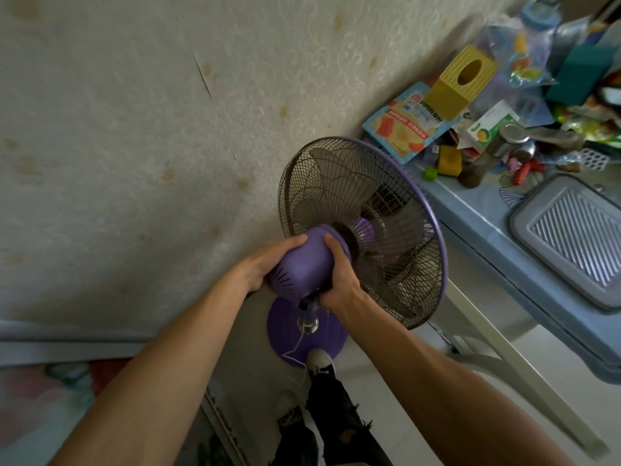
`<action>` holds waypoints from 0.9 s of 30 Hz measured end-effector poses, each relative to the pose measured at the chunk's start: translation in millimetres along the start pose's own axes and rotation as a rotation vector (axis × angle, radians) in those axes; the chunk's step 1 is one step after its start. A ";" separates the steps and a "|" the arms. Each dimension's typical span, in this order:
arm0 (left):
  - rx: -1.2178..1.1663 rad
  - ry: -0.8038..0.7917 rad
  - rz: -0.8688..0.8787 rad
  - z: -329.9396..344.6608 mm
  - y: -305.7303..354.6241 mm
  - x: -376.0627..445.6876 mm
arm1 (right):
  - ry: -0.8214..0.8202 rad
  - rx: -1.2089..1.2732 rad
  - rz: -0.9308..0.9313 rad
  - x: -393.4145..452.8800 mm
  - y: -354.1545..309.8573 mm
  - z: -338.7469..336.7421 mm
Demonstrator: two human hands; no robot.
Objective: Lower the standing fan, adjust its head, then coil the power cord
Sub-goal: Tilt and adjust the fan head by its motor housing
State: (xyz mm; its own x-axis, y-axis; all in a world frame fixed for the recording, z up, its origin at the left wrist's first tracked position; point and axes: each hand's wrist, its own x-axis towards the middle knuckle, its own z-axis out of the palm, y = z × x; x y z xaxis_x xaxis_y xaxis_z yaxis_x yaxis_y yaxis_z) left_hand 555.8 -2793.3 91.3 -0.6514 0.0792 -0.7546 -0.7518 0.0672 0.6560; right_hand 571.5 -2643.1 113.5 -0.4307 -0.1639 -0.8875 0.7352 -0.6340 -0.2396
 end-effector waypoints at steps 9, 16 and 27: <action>-0.032 -0.058 0.013 -5.8 5.2 0.3 | 0.086 0.076 -0.086 -2.2 24.0 3.8; -0.092 -0.022 0.003 2.4 -5.7 -2.8 | 0.045 -0.020 -0.073 1.9 6.1 5.6; -0.085 -0.119 -0.114 -12.9 3.5 7.4 | 0.078 -0.026 -0.070 7.5 3.9 16.9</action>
State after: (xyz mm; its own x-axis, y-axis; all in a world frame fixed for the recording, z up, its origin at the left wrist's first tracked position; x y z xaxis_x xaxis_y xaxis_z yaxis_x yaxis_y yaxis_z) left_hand 547.1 -2805.3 87.9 -0.5485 0.1929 -0.8136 -0.8294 -0.0017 0.5587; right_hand 562.3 -2659.5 112.6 -0.4402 -0.0604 -0.8958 0.7186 -0.6220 -0.3112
